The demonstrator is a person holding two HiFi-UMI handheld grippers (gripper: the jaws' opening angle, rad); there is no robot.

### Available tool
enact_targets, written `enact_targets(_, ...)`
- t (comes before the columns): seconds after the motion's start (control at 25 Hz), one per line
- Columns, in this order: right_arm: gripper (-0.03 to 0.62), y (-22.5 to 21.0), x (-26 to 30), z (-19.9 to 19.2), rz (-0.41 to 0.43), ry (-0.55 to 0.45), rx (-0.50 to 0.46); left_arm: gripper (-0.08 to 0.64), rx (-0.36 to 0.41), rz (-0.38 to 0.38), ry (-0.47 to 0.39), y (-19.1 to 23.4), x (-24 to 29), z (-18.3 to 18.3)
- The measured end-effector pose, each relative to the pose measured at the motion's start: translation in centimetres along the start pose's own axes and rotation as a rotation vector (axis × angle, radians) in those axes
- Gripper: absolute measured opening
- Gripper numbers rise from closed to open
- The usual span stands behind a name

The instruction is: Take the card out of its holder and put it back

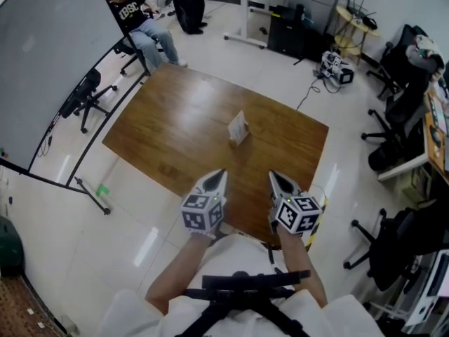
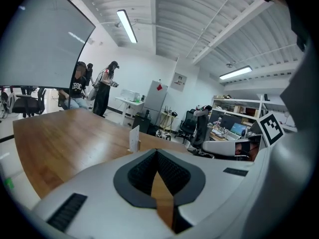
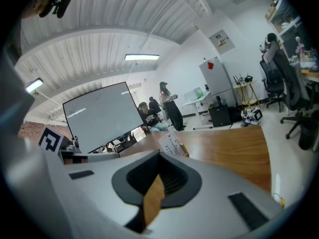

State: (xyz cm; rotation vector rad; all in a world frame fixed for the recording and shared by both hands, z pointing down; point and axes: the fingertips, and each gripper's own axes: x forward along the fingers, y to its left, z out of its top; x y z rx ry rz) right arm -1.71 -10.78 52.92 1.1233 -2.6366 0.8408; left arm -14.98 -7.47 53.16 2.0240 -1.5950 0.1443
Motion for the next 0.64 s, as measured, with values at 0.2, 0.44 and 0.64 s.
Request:
enact_targets(0.2,0.005,0.29,0.38,0.05,0.002,0.002,-0.002,0.0,-0.001,0.03,-0.004,0.78,-0.03,0.2)
enact_targets(0.44,0.006,0.29,0.59,0.1,0.006,0.005,-0.004,0.0,-0.018,0.003,0.002,0.41,0.46,-0.02)
enact_targets(0.64,0.005,0.35,0.93,0.04,0.011,0.007,-0.005,0.0,-0.029,-0.003,0.003,0.59,0.63,-0.32)
